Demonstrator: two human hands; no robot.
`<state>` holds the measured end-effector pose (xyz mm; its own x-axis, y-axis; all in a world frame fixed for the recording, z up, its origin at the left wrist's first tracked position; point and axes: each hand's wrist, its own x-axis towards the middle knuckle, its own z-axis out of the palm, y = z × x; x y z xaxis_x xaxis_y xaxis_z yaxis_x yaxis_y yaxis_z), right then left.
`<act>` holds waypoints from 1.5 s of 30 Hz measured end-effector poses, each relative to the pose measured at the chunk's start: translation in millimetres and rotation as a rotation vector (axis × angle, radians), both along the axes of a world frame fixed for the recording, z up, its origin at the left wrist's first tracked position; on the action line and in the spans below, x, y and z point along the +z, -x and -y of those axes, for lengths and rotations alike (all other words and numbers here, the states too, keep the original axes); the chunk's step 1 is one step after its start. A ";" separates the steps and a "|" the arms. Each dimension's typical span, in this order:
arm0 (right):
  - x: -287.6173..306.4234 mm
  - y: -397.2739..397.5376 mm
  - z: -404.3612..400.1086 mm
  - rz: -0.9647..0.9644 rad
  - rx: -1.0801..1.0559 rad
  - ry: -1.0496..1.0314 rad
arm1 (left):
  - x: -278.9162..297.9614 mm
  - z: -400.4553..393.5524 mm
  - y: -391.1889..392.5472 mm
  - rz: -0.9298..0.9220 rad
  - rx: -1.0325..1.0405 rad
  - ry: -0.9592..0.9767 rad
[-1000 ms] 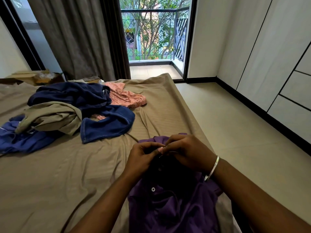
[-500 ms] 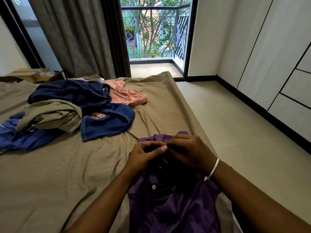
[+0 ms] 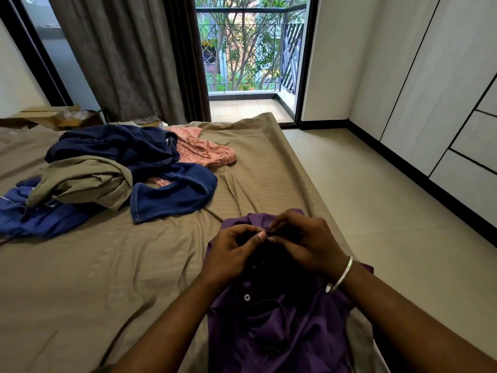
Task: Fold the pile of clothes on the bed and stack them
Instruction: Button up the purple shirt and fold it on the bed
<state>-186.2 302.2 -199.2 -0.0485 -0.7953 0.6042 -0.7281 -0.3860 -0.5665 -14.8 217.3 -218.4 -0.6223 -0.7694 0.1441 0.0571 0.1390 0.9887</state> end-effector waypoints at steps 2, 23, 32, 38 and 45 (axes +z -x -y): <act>-3.2 -1.1 -0.6 0.067 -0.011 -0.026 | -0.9 1.1 -0.2 0.010 -0.026 0.000; -43.7 16.1 18.9 0.230 -0.120 -0.378 | -43.8 29.4 24.5 0.193 -0.212 -0.170; -49.8 62.3 73.8 0.047 -0.106 -0.535 | -70.6 86.3 68.8 0.201 -0.050 -0.012; -44.7 111.0 136.6 0.113 -0.002 -0.638 | -70.5 143.7 113.1 0.110 -0.085 0.004; -68.5 137.6 174.6 0.113 0.123 -0.906 | -98.2 152.9 118.8 0.168 -0.008 -0.064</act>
